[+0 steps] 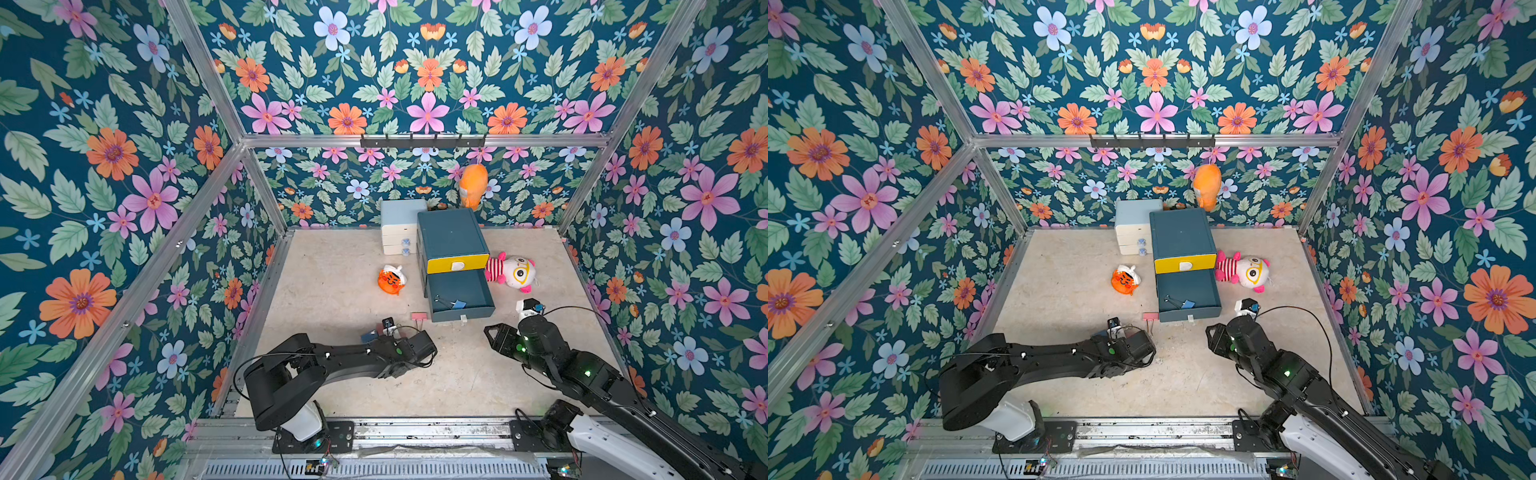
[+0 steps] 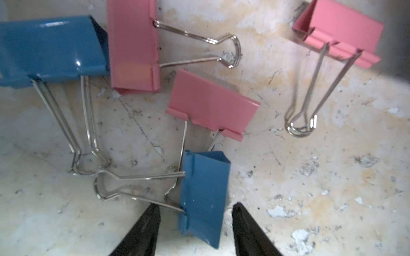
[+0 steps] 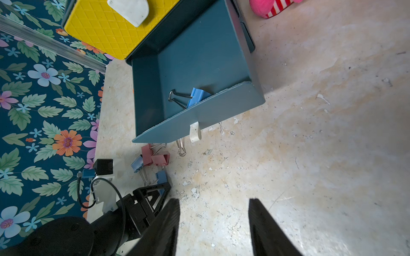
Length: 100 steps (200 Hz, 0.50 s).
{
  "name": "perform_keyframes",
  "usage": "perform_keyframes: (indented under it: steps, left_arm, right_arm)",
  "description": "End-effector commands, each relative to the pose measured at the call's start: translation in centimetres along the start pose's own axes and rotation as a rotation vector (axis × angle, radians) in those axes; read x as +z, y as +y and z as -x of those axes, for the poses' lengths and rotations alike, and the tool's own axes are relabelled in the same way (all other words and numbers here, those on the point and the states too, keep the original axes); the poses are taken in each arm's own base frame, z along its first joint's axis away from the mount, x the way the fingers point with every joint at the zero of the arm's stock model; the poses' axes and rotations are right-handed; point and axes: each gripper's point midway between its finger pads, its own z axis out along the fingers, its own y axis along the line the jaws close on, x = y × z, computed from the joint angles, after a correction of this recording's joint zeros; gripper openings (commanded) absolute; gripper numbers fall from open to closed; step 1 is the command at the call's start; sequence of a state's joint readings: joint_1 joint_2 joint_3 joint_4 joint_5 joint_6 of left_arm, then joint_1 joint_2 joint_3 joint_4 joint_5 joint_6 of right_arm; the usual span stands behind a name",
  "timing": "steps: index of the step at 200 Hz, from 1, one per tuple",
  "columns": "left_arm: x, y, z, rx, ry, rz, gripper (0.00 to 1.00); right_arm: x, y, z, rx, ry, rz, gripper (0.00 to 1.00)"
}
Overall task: Put the binder clips in the drawer according to color
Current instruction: Pick up the binder clip at the center of the board.
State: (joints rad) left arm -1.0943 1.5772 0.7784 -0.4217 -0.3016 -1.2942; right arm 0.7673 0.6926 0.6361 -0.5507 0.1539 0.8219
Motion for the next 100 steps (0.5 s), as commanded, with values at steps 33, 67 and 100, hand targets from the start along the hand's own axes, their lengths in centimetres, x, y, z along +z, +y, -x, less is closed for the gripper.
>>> perform_keyframes:
  steps: [33, 67, 100]
  left_arm:
    - [0.4, 0.7, -0.7, 0.008, 0.024, 0.016, 0.43]
    - [-0.4, 0.5, -0.1, 0.004, 0.000, -0.010, 0.34]
    - [-0.8, 0.3, 0.1, 0.010, -0.009, -0.021, 0.30]
  right_arm:
    - [0.0, 0.2, 0.2, 0.011, -0.012, 0.013, 0.53]
    - [0.0, 0.3, 0.2, 0.012, -0.013, 0.016, 0.53]
    - [0.1, 0.3, 0.2, 0.017, -0.014, 0.016, 0.53]
